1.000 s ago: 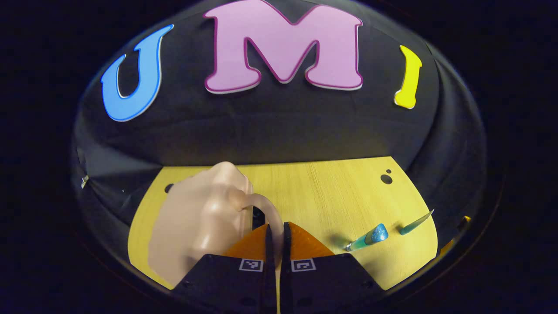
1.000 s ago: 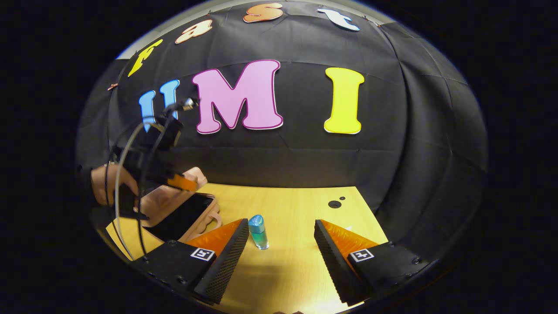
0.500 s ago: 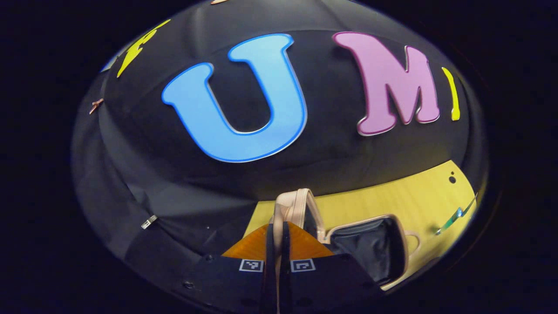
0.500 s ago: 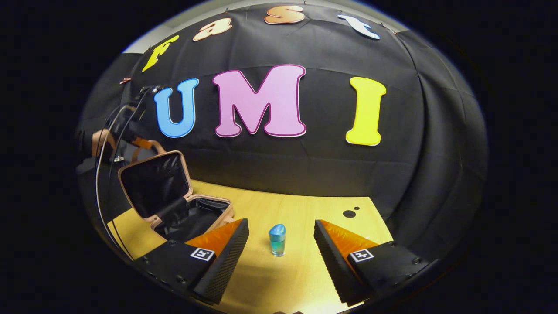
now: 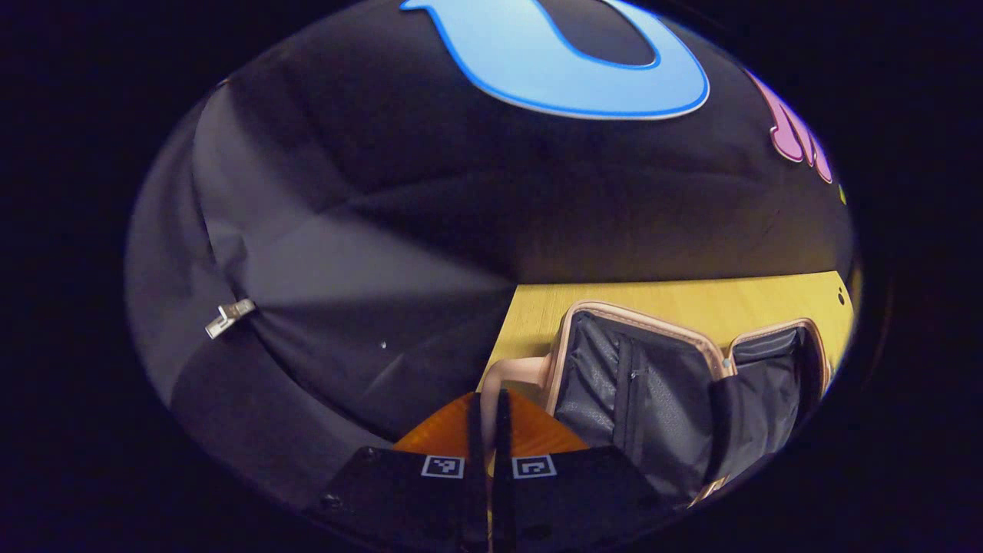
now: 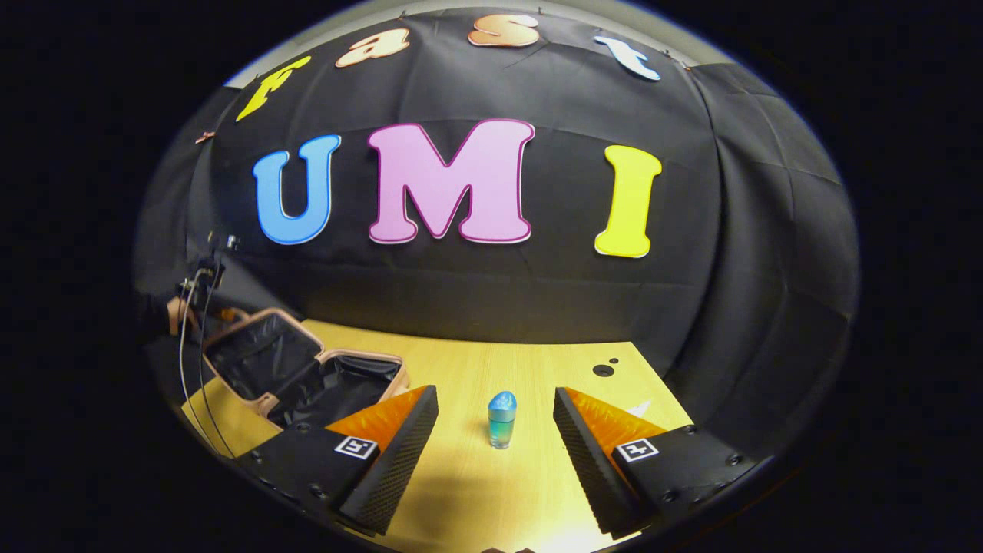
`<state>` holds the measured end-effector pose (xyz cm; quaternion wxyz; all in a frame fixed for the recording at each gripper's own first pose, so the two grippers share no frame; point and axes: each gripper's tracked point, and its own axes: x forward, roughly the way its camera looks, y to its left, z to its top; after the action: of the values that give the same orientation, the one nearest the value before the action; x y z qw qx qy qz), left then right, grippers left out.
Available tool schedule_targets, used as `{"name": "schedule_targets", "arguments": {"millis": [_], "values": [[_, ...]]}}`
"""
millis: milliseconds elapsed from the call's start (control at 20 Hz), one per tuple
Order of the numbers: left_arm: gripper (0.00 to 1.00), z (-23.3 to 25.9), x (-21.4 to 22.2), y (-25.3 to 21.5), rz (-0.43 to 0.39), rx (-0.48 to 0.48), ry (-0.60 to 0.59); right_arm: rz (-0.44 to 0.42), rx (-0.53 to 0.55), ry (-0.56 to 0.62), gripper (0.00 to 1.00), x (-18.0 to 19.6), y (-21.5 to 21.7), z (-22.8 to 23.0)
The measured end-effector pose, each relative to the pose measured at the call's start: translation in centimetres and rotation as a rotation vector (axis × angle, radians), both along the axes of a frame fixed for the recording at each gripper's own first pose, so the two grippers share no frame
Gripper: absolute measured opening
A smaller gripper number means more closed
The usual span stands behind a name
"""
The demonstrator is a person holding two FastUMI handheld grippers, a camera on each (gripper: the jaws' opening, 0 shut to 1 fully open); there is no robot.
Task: First open the suitcase, pack the skin care products into it, and then close the suitcase.
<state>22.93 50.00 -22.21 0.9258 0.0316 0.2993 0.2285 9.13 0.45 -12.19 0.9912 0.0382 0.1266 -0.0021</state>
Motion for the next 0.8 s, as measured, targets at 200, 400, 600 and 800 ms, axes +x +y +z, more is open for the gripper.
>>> {"name": "schedule_targets", "arguments": {"millis": [200, 400, 600, 800], "values": [[0.10, -3.5, 0.4, 1.6, 0.048, -0.043, 0.034, -0.001, -0.015, 0.079, 0.96, -0.1, 0.9, -2.5], [0.31, 0.5, -0.4, 1.5, 0.039, 0.046, 0.001, -0.039, -0.006, 0.056, 0.96, 0.3, 0.2, -2.0], [0.90, 7.8, 0.1, -4.9, -0.080, 0.136, -0.158, -0.059, -0.032, 0.028, 0.96, 0.5, -1.5, -1.4], [0.98, 15.2, -0.1, -18.2, -0.237, 0.092, -0.411, -0.088, -0.016, 0.017, 0.96, 0.7, -3.6, -0.9]]}}
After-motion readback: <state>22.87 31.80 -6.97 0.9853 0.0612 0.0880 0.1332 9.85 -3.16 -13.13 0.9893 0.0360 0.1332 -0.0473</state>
